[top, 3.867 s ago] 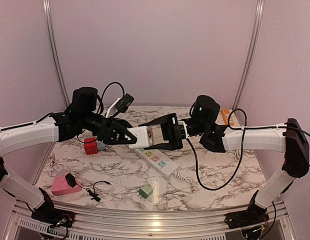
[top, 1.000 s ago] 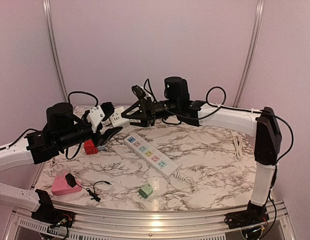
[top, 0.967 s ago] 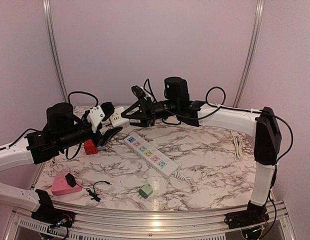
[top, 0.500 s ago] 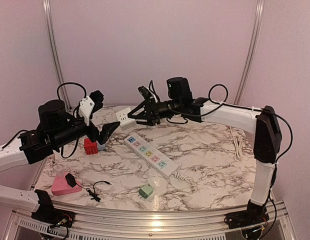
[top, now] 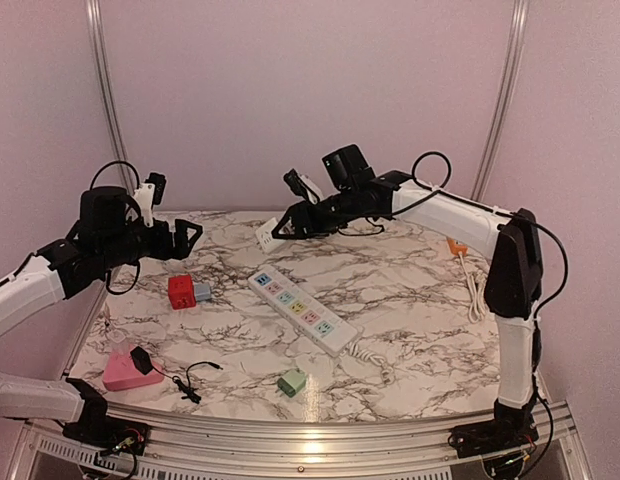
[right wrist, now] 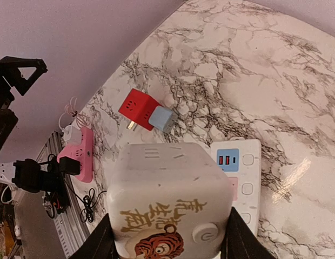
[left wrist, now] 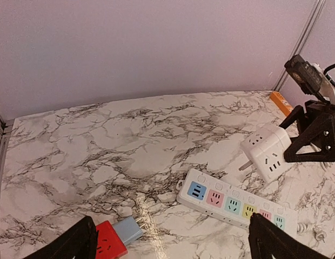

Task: Insert the plug
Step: Insert the plug into the socket slot.

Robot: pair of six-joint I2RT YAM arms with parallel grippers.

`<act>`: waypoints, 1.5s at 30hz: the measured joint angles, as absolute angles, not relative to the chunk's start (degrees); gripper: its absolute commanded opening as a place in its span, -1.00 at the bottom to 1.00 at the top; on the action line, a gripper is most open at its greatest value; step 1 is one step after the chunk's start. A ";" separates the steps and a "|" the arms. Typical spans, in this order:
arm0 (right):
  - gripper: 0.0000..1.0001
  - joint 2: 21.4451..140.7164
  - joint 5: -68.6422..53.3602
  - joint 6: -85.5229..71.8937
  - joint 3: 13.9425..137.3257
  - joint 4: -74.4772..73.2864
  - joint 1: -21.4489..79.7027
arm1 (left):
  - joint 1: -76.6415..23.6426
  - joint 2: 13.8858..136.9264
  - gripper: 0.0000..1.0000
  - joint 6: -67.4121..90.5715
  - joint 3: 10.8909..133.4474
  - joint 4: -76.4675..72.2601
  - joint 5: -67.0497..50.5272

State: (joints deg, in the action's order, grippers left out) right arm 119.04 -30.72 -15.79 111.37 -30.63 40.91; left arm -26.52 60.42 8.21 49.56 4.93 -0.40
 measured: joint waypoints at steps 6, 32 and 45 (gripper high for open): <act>-1.00 122.91 -21.63 -8.86 116.71 -38.96 40.91 | -21.67 62.28 0.98 15.90 49.87 6.24 -3.16; -0.99 134.21 -12.43 2.02 125.99 -48.97 45.52 | -20.29 63.75 0.98 20.51 40.95 -1.04 -10.68; -0.99 135.15 -12.53 2.00 126.82 -48.99 45.47 | -20.29 64.79 0.98 20.56 40.95 -1.52 -11.57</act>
